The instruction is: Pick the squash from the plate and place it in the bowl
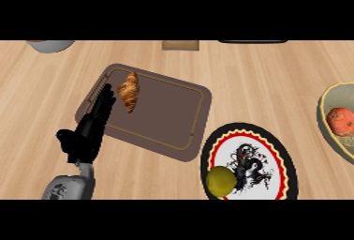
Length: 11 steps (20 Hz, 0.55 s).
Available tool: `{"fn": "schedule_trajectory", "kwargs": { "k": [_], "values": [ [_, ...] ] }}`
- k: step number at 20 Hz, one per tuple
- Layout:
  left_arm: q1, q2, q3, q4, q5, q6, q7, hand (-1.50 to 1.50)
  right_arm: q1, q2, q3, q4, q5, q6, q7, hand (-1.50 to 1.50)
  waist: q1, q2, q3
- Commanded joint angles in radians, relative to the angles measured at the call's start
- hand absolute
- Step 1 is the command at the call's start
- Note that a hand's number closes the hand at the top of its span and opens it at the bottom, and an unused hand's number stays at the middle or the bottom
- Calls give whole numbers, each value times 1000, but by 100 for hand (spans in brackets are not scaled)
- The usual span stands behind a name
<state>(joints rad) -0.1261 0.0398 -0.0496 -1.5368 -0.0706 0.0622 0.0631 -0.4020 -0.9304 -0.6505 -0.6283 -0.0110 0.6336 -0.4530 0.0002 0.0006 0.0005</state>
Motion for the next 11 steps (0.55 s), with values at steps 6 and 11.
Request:
{"fn": "schedule_trajectory", "kwargs": {
  "k": [6, 11],
  "values": [
    [-30, 22, 32, 15, 25, -27, 8, 0, 127, -67, 1, 66, -43, 212, -156, -150, -2, 1, 1],
    [-8, 27, 34, -22, 36, -35, 21, 0, 175, -55, 18, 77, -42, 192, -225, -150, 3, 1, 2]
  ]
}}
